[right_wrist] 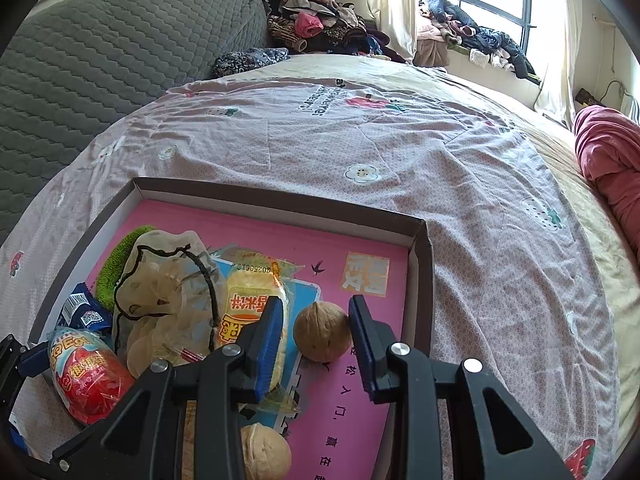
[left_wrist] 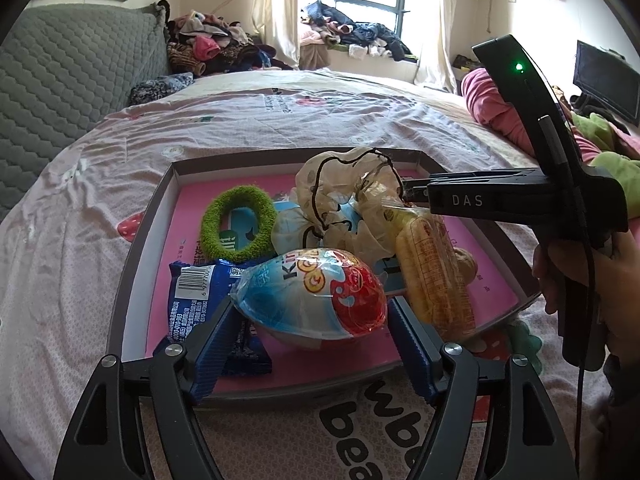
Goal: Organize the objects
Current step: 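Lower both tools into the tray and open the right tool to drop the walnut, then open the left tool to release the egg toy while the right tool lifts away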
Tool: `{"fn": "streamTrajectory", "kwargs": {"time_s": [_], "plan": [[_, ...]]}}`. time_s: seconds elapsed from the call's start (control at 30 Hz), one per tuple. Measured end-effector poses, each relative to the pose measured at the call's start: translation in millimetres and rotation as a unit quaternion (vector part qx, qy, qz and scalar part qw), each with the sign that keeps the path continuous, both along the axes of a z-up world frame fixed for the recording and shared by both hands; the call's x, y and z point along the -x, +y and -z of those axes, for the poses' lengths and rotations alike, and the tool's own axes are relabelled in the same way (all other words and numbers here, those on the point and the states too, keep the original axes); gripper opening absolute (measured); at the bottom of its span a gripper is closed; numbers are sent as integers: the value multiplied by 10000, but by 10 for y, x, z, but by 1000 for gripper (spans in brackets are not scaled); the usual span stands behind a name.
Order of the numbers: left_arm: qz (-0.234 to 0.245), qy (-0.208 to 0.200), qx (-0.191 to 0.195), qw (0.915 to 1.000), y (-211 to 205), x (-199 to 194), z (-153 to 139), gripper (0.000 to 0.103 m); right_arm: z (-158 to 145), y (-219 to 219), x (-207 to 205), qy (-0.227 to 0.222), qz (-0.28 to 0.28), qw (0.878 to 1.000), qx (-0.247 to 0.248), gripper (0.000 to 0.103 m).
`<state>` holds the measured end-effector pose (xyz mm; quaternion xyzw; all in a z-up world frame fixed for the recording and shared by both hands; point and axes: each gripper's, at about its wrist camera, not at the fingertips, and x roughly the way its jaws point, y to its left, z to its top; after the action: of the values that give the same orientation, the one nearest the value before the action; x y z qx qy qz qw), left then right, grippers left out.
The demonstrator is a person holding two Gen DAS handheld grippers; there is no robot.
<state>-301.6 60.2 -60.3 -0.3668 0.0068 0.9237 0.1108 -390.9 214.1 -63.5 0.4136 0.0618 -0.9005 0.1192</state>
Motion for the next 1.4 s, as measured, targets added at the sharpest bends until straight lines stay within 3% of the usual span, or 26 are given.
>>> {"fn": "streamTrajectory", "kwargs": {"time_s": [0.83,1.0,1.4], "plan": [[-42,-45,206,9998,53,-64,39,80,-39,3,-117,-22,-17,10000,-78,34],[-54,-60,189,9998,45,-61,39,80,-44,-6,-154,-42,-28,10000,-65,43],[-111,-85,151,9998,-2,-87,17,81,-72,36,-230,-21,51,10000,-29,52]]}}
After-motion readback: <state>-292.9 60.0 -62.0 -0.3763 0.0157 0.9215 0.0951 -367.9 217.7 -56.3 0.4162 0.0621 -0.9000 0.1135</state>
